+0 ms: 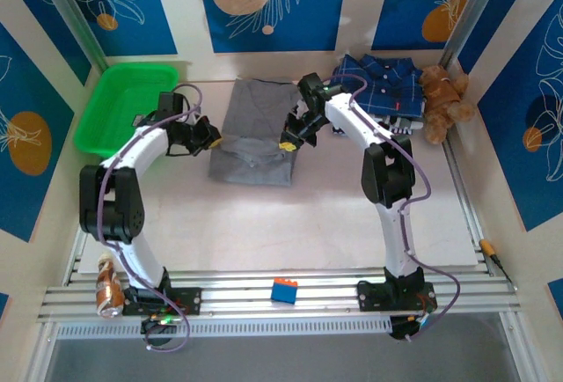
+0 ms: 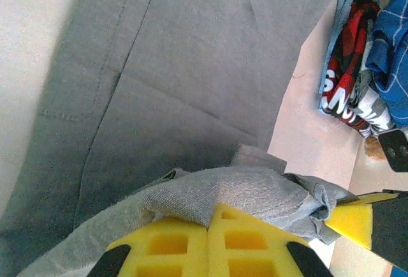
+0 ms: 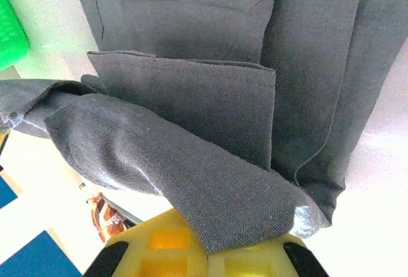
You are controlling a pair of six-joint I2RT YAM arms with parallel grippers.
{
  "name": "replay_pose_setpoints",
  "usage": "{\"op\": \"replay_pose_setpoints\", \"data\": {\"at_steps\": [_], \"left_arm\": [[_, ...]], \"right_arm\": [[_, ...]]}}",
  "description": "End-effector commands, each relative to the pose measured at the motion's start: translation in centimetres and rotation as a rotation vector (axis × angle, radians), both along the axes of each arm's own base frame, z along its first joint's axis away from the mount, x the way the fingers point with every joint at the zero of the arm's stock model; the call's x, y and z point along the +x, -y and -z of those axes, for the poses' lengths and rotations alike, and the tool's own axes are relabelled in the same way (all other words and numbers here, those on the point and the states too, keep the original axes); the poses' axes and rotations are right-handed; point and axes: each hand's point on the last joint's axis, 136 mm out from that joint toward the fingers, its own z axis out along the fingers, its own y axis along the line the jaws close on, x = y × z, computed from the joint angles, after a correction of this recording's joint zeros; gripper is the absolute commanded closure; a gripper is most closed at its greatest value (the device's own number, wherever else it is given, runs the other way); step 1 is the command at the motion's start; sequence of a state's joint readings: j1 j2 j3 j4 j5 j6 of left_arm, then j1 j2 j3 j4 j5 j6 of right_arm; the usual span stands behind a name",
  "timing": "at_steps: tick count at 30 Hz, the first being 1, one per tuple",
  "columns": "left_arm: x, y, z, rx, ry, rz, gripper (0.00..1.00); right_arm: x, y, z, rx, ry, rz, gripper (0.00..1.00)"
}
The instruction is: Fold and stack the long sleeve shirts
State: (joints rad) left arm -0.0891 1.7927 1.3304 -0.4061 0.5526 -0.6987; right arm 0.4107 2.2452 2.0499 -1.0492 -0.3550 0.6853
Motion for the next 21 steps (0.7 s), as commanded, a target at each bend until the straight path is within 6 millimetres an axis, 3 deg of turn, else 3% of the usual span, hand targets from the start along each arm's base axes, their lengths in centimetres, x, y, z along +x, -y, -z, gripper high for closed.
{"op": "replay_pose_setpoints", "data": {"at_steps": [1,9,17,21], "left_arm": [[2.1,-0.6,-0.7,0.004,0.049,-0.004,0.99],[4.7,-0.4,1.8,0.006,0.023,-0.007,0.98],[7.0,-0.1,4.2,-0.023,0.0,-0.023,0.96],[7.8,0.5,5.2,-0.073,-0.007,-0.033,0.86]], "right_arm": [[0.4,1.0,0.8,-0.006,-0.044,0.004,1.0],[2.7,2.1,3.4,0.001,-0.069,0.036,1.0],[4.9,3.0,7.3,0.018,-0.103,0.077,0.99],[5.8,3.4,8.7,0.033,-0.122,0.117,0.94]]}}
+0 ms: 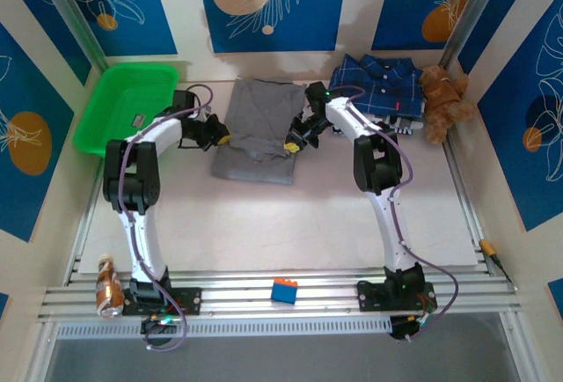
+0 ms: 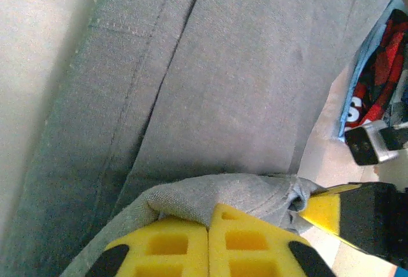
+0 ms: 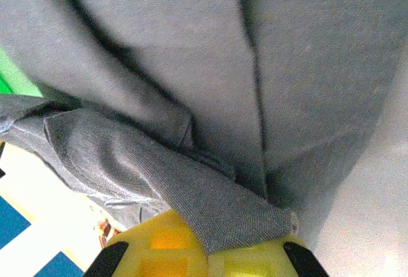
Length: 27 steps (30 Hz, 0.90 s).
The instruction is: Fold and stack the long sleeve shirts
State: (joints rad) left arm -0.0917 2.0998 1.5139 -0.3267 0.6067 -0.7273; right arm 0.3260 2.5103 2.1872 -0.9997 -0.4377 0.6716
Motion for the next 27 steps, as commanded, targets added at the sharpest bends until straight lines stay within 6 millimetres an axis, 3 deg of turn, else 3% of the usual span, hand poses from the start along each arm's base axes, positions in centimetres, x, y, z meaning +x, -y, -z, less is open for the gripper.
{"op": "replay_pose_setpoints", "data": {"at_steps": [1,4,7,10,15,20,23,27], "left_arm": [[2.7,-0.8,-0.9,-0.033,0.059,-0.054,0.77],[3.5,-0.9,-2.9,-0.055,0.09,-0.076,0.52],[4.6,-1.8,-6.6,-0.069,0.142,-0.11,0.38],[5.0,-2.6,-10.9,-0.088,0.212,-0.13,0.29],[3.0,-3.8,-14.8,-0.044,0.257,-0.131,0.25],[-1.4,-4.3,-14.7,0.02,0.239,-0.124,0.25],[-4.5,-3.8,-13.4,0.062,0.216,-0.11,0.25],[-8.6,-1.3,-10.6,0.079,0.157,-0.062,0.3]], "right_arm": [[1.5,1.8,0.8,-0.004,-0.024,0.071,0.89],[3.0,1.4,-0.7,0.044,0.021,0.106,0.65],[4.6,1.1,-3.5,0.093,0.094,0.138,0.51],[5.6,0.6,-7.4,0.141,0.189,0.15,0.45],[5.9,0.7,-12.0,0.175,0.276,0.157,0.42],[3.3,1.4,-13.8,0.101,0.304,0.14,0.42],[1.0,2.6,-12.9,-0.006,0.297,0.132,0.42],[-1.4,1.8,-10.6,-0.022,0.256,0.083,0.52]]}}
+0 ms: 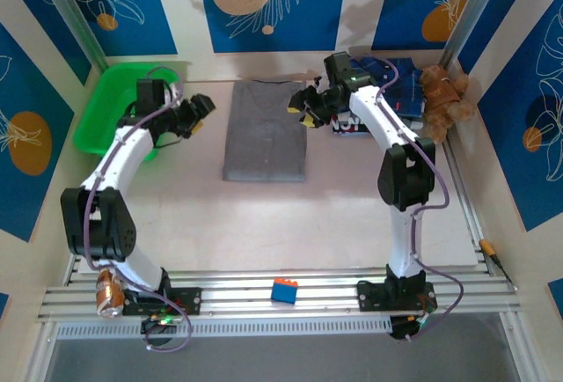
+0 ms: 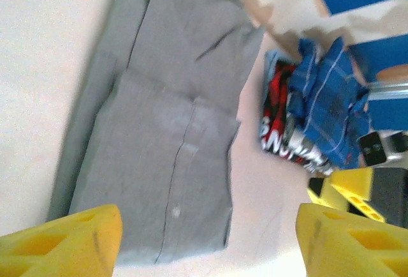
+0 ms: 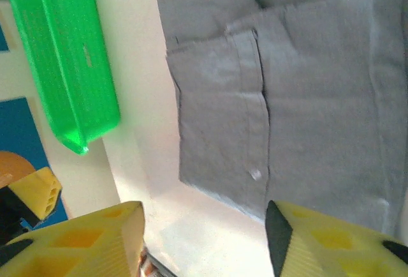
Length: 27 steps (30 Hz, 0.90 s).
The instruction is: Fold and stack the long sleeve shirts
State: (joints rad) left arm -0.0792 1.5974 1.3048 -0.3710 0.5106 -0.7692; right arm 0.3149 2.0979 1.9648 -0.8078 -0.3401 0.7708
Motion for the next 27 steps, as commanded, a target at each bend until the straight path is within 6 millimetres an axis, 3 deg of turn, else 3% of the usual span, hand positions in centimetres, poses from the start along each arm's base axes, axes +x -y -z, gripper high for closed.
{"op": "replay_pose_setpoints", "data": {"at_steps": [1,5,9,12,20,23,27], "left_arm": [[-3.2,1.8,3.8,0.039,-0.092,0.033,0.35],[-4.4,5.5,6.0,-0.003,-0.119,0.071,0.52],[-4.2,7.6,9.2,0.018,-0.175,0.068,0.62],[-3.8,6.8,11.6,0.078,-0.209,0.032,0.66],[-5.4,3.9,18.9,0.261,-0.37,0.004,0.73],[-5.4,2.9,20.4,0.315,-0.404,0.009,0.73],[-4.6,0.8,20.8,0.396,-0.407,0.016,0.73]], "right_arm": [[-2.4,-0.4,4.3,-0.072,-0.093,-0.044,0.59],[-3.9,-2.1,8.3,-0.101,-0.156,-0.097,0.75],[-4.6,-3.0,11.9,-0.121,-0.22,-0.103,0.79],[-4.8,-3.3,13.5,-0.151,-0.235,-0.111,0.8],[-6.6,-3.0,17.2,-0.209,-0.313,-0.082,0.81],[-7.7,-2.8,18.3,-0.228,-0.353,-0.071,0.81],[-9.6,-3.0,19.2,-0.244,-0.411,-0.048,0.82]]}}
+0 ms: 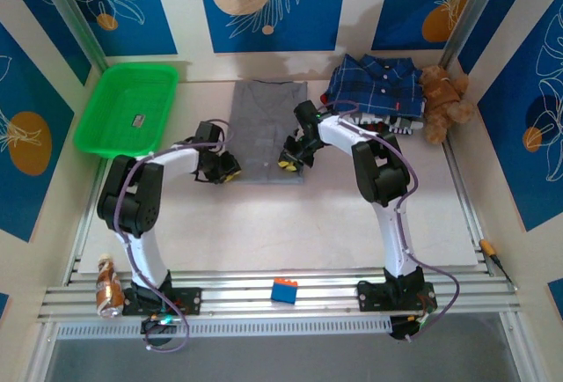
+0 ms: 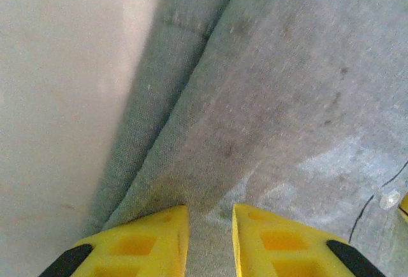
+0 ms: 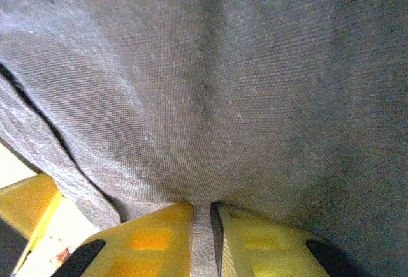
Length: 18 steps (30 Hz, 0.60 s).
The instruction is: Fold and stack the long sleeve shirts
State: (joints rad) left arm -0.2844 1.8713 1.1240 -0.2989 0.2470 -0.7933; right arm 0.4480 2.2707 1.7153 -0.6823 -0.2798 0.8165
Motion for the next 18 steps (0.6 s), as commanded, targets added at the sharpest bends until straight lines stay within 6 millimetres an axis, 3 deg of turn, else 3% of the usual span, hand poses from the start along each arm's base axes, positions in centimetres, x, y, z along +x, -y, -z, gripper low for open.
{"op": "replay_pose_setpoints", "data": {"at_steps": [1,5,9,13,18], "left_arm": [[-0.1,-3.9,2.1,0.146,-0.06,0.012,0.73],[1.4,-6.2,1.5,0.21,-0.041,0.053,0.73],[3.5,-7.7,0.6,0.233,-0.01,0.097,0.73],[5.8,-7.1,-0.6,0.186,0.057,0.139,0.72],[7.1,-5.6,-3.1,0.071,0.129,0.152,0.71]], "right_arm": [[-4.1,0.4,3.2,-0.095,-0.138,0.027,0.82],[-7.2,-1.9,3.6,-0.086,-0.21,0.031,0.82],[-10.3,-6.6,3.6,-0.038,-0.291,0.06,0.81],[-11.8,-13.4,2.9,0.066,-0.333,0.143,0.81],[-12.1,-19.8,1.6,0.17,-0.384,0.34,0.77]]}}
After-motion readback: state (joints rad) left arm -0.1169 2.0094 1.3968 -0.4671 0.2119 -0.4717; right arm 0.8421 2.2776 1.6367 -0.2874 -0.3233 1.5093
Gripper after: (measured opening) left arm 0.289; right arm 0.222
